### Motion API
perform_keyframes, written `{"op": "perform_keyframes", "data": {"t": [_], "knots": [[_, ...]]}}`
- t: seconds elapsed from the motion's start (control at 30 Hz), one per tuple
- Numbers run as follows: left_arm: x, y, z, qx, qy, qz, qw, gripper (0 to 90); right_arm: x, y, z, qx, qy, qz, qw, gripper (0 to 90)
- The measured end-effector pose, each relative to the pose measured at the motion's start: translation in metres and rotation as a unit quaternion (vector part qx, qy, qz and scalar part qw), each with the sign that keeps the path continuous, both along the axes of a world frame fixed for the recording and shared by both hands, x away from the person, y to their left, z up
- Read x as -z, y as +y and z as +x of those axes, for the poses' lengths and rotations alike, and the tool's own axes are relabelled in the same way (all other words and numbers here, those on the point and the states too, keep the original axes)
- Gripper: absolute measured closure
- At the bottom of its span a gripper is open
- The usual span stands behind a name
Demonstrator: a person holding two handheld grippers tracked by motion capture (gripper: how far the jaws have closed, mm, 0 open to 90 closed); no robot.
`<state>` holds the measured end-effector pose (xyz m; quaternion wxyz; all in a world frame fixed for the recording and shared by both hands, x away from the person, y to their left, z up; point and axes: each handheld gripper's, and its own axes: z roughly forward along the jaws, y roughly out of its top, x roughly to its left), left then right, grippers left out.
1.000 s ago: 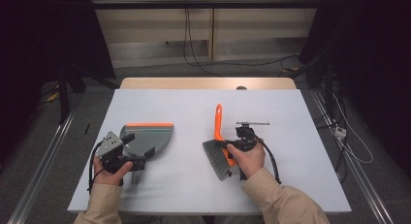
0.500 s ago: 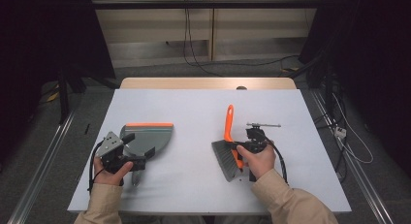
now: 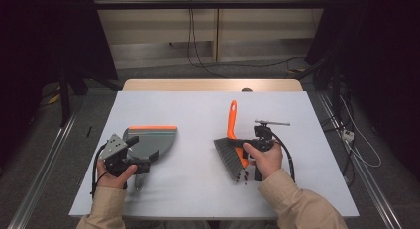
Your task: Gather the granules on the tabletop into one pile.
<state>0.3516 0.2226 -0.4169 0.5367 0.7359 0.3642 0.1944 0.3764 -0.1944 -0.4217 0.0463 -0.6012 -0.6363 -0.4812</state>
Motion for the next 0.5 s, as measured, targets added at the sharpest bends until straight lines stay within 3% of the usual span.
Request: {"op": "perform_keyframes", "data": {"t": [0.1, 0.17, 0.2, 0.3, 0.37, 0.5], "knots": [[0.0, 0.0, 0.0, 0.0, 0.001, -0.001, 1.0, 3.8, -0.012, -0.004, 0.006, -0.011, -0.026, 0.003, 0.9996, 70.9], [0.0, 0.0, 0.0, 0.0, 0.001, -0.001, 1.0, 3.8, -0.019, -0.008, 0.011, -0.019, -0.053, -0.013, 0.9984, 70.9], [0.0, 0.001, 0.0, 0.0, 0.002, -0.001, 1.0, 3.8, -0.023, -0.009, 0.014, -0.029, -0.069, -0.024, 0.9969, 70.9], [0.0, 0.001, 0.0, 0.0, 0.002, -0.001, 1.0, 3.8, -0.03, -0.011, 0.022, -0.062, -0.121, -0.071, 0.9883, 70.9], [0.0, 0.001, 0.0, -0.001, 0.002, -0.001, 1.0, 3.8, -0.033, -0.011, 0.027, -0.089, -0.151, -0.105, 0.9789, 70.9], [0.001, 0.001, 0.0, -0.002, 0.003, -0.002, 1.0, 3.8, -0.032, -0.008, 0.036, -0.139, -0.199, -0.186, 0.9522, 71.0]]}}
